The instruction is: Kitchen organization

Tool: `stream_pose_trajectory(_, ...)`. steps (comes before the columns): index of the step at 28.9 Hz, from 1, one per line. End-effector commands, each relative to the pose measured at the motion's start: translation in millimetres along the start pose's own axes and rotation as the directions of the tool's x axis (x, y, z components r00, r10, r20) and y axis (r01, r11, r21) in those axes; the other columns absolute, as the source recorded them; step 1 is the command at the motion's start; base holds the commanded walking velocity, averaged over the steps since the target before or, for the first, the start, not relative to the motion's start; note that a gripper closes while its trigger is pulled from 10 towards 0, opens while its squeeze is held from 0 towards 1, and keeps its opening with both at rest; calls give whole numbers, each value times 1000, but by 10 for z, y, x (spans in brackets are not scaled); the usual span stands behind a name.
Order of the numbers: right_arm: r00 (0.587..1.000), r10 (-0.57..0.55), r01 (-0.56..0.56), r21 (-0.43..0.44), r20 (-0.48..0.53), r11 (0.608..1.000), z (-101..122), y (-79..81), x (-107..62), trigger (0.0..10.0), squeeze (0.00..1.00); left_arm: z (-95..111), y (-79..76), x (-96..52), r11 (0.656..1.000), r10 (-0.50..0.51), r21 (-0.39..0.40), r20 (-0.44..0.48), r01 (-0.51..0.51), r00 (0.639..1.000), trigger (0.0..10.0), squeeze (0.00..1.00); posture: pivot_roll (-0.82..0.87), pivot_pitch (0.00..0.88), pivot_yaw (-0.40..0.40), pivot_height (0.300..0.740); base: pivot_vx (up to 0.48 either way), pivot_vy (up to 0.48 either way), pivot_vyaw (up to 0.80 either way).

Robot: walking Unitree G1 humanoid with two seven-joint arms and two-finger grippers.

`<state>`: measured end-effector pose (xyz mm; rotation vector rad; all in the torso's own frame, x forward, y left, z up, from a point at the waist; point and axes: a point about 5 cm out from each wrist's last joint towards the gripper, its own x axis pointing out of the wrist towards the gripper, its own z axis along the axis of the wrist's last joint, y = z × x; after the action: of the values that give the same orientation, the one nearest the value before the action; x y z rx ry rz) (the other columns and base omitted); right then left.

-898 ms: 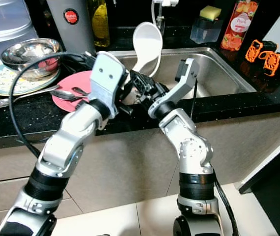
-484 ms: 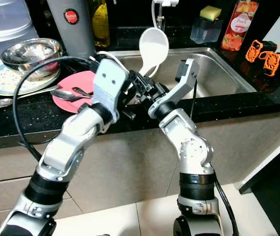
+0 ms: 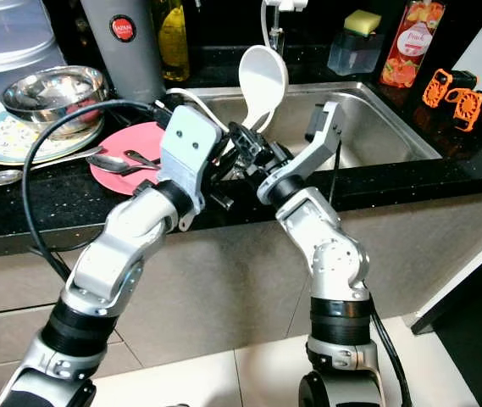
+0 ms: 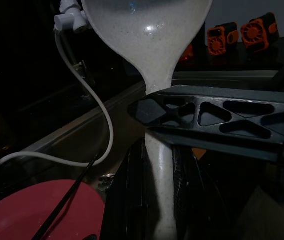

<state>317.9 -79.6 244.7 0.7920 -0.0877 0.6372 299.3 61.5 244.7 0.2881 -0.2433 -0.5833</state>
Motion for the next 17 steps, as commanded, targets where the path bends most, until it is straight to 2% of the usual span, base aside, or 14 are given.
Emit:
stream_pose_trajectory(1, 1000, 16, -16, 28, -13, 999, -58, 36, 18, 0, 0, -13, -83, 19, 999, -40, 7, -2, 40, 999, 10000, 0, 134, 0, -50, 740, 0, 0, 0)
stream_pose_trajectory(8, 1000, 12, -11, 35, -8, 999, -46, 24, 18, 0, 0, -20, -33, 26, 1000, 10, 30, 0, -10, 1000, 10000, 0, 133, 0, -51, 740, 0, 0, 0)
stream_pose_trajectory(10, 1000, 11, -11, 34, -9, 999, -46, 22, 18, 0, 0, -16, -18, 30, 1000, 19, 13, 6, -19, 1000, 10000, 0, 133, 0, -52, 740, 0, 0, 0)
stream_pose_trajectory(11, 1000, 9, -9, 33, -12, 999, -47, 20, 19, 0, 0, -8, -7, 32, 1000, 22, -9, 11, -22, 1000, 10000, 1000, 133, 0, -52, 740, 0, 0, 0)
stream_pose_trajectory(15, 1000, 3, -2, 30, -15, 1000, -48, 11, 22, 0, 0, 30, 11, 30, 999, 28, -19, 32, -27, 999, 10000, 1000, 133, 0, -52, 740, 0, 0, 0)
stream_pose_trajectory(16, 1000, -9, 9, 25, -15, 1000, -40, -5, 30, 10000, 0, 56, 32, 25, 997, 43, -61, 43, -41, 998, 10000, 878, 137, 0, -52, 740, 0, 0, 0)
stream_pose_trajectory(17, 1000, -28, 28, 19, -4, 999, -5, -37, 49, 10000, 0, 105, 64, 13, 992, 60, -119, 69, -51, 996, 10000, 0, 138, 0, -53, 740, 0, 0, 0)
